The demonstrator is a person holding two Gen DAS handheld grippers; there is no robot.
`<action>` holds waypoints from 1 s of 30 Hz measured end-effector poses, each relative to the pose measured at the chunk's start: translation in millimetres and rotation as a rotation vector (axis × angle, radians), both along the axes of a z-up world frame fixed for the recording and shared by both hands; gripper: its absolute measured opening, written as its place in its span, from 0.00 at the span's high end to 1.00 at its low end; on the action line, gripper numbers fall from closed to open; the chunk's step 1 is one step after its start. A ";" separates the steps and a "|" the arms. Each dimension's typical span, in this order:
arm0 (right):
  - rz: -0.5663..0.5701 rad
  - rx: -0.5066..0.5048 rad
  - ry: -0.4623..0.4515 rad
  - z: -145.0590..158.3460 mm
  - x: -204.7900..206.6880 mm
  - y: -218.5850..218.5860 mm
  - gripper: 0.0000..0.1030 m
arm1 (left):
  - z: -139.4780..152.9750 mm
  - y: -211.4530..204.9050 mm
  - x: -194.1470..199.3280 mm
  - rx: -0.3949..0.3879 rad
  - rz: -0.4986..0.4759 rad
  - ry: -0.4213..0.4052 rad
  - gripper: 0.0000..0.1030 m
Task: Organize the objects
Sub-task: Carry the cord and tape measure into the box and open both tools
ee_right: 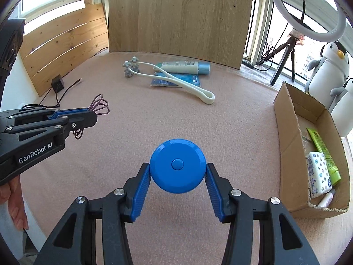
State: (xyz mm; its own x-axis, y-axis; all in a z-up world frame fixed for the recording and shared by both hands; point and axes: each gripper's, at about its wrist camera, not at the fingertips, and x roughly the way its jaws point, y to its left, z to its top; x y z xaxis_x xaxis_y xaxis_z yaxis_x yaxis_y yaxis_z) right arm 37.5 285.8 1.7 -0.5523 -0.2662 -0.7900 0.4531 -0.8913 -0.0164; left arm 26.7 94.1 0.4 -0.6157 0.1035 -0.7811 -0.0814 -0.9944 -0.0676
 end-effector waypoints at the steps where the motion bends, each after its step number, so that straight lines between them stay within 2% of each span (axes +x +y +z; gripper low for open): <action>1: 0.000 -0.002 0.013 6.0 -0.1 -0.2 0.55 | 7.8 1.0 1.4 -0.001 -0.001 0.007 0.94; 9: -0.016 -0.027 0.095 50.7 -1.5 2.9 0.55 | 58.4 4.3 9.6 0.001 0.006 0.063 0.94; 14: -0.019 -0.036 0.142 70.5 0.5 6.1 0.55 | 77.9 3.9 15.4 0.001 0.013 0.098 0.94; 30: -0.033 -0.050 0.157 76.5 4.3 19.7 0.55 | 84.4 14.4 16.8 -0.005 0.016 0.118 0.94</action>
